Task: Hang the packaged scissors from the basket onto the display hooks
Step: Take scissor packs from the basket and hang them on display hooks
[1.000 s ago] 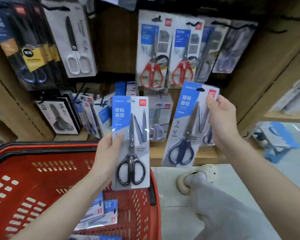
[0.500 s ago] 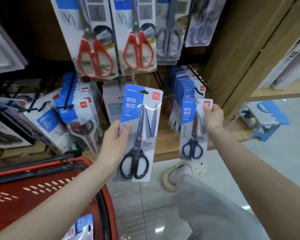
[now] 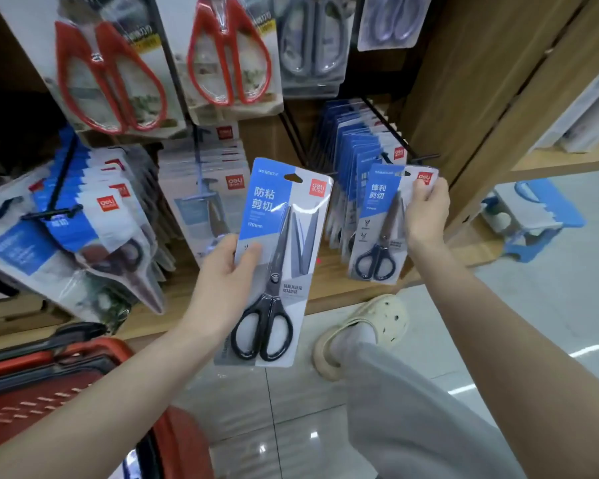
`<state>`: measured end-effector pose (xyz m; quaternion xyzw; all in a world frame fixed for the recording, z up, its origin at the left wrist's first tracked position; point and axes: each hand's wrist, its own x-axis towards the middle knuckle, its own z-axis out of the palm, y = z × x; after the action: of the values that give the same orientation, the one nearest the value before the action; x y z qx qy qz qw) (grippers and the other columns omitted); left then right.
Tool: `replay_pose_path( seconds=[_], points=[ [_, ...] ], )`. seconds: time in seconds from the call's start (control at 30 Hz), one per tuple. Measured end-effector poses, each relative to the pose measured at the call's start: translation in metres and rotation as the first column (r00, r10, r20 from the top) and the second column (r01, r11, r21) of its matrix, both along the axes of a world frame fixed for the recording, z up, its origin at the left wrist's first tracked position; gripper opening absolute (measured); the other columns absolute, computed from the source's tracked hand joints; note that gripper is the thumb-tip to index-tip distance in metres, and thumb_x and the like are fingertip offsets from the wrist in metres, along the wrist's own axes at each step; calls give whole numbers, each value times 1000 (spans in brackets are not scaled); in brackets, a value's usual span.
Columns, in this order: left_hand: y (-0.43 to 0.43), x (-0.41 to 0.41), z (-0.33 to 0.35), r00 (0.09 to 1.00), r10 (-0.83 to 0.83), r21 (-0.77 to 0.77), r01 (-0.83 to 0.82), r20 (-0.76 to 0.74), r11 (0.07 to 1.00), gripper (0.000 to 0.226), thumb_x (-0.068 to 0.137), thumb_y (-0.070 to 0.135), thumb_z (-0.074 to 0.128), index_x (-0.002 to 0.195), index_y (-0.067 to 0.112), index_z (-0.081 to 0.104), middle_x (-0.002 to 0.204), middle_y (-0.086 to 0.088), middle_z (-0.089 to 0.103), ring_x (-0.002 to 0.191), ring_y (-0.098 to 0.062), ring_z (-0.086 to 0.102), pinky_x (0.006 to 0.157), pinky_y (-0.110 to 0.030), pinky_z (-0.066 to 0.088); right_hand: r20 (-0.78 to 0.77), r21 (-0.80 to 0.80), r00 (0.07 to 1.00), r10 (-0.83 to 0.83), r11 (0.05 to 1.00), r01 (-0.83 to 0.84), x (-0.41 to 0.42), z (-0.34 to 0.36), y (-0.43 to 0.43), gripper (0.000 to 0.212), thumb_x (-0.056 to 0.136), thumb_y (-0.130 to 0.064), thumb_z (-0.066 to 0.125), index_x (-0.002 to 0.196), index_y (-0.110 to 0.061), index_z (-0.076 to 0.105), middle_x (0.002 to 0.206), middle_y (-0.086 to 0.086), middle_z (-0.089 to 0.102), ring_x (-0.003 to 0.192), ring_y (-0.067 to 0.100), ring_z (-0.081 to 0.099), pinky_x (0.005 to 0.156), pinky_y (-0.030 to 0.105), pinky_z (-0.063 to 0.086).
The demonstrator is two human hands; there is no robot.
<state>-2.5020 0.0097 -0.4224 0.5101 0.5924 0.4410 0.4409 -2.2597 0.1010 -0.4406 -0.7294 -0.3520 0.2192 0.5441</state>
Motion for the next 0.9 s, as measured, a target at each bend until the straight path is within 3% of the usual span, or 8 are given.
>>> replay_pose_path(
  seconds=[0.13,0.3,0.43,0.57,0.63,0.7,0.8,0.9],
  points=[
    [0,6,2,999,-33,-6,33,15,999,14,97,17,47,94,20,61,86,14,66,71,11,57,67,-6,44,1,4,1000,14,1000,-14,3,1,5,25,103,-19,34,117,-3,47,99,-3,50,91,8,48,60,12,34],
    [1,6,1,998,-57,5,57,3,998,14,97,18,49,90,21,60,83,15,66,74,7,58,65,-7,42,26,42,999,19,999,-20,2,0,8,16,102,-17,36,108,-8,48,93,-4,50,77,3,46,54,-3,35],
    [1,6,1,998,-65,1,65,-2,998,16,97,17,48,86,22,59,76,15,64,70,7,57,62,-6,42,-7,20,1000,29,999,-28,6,1,27,20,100,-15,41,83,-14,50,78,-8,49,64,1,41,52,15,32],
    [1,5,1,998,-68,-8,68,-5,998,16,97,17,48,86,20,59,78,12,64,71,4,57,61,-7,42,72,-30,996,44,999,-41,9,4,45,20,97,-13,49,107,0,60,98,9,60,93,17,54,61,12,33],
    [0,4,0,997,-80,-17,80,-10,997,14,97,17,48,90,18,60,84,8,66,74,2,59,62,-7,43,108,-19,994,20,1000,-18,10,2,49,9,95,-12,54,98,-5,59,91,7,56,89,12,51,54,7,36],
    [0,2,-1,996,-85,-34,85,-10,996,15,97,17,47,96,16,62,93,0,69,82,-4,62,65,-10,47,117,23,993,-21,1000,19,10,2,49,8,92,-12,59,97,-7,62,90,5,60,84,11,53,59,3,39],
    [-2,1,-2,997,-76,-53,75,-14,996,15,97,18,47,98,15,62,100,-6,69,91,-16,64,78,-26,49,200,-11,978,-64,998,67,13,1,45,23,88,-18,64,109,-10,61,103,2,65,89,12,58,81,28,51],
    [-4,-1,-3,997,-78,-79,77,-8,994,16,97,18,47,101,18,63,101,-2,70,98,-18,65,87,-36,50,259,-66,965,-32,997,51,16,1,40,32,85,-25,67,113,-14,56,114,1,63,101,16,60,85,35,52]
  ],
)
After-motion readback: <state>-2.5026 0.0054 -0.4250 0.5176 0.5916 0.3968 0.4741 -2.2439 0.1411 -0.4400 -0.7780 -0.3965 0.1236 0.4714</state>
